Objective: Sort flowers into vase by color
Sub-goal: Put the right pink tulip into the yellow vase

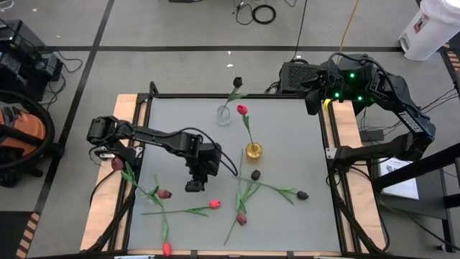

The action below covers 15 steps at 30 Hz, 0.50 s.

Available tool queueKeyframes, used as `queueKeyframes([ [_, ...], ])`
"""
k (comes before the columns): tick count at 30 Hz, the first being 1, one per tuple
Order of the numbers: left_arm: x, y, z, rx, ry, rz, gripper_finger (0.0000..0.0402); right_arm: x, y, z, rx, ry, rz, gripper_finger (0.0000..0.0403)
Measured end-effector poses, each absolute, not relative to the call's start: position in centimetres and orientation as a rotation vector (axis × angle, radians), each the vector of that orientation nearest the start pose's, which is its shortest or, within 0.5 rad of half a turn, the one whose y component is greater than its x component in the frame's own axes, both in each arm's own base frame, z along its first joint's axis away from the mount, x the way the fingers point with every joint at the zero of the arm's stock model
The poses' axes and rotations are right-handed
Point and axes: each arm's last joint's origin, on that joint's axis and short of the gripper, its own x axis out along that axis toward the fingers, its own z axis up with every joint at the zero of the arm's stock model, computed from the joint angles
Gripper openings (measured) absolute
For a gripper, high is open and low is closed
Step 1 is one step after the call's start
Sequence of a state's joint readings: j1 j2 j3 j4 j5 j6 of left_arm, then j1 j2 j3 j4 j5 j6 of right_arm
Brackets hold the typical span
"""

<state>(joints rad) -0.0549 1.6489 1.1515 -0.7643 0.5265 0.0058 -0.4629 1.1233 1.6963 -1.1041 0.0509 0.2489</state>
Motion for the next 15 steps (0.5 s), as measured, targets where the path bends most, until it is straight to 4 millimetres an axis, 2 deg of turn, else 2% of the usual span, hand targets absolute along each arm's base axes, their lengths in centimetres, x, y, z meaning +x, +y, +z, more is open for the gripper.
queueKeyframes([
  [9, 31.3, -4.6, 21.3, -0.295, 1.241, -0.524, 0.0205, 14.5, -7.4, 47.6, 0.348, 0.461, -0.566, 0.0187],
  [15, 31.7, -5.9, 21.1, -0.32, 1.235, -0.443, 0.0205, 14.5, -7.4, 47.6, 0.348, 0.461, -0.566, 0.0187],
])
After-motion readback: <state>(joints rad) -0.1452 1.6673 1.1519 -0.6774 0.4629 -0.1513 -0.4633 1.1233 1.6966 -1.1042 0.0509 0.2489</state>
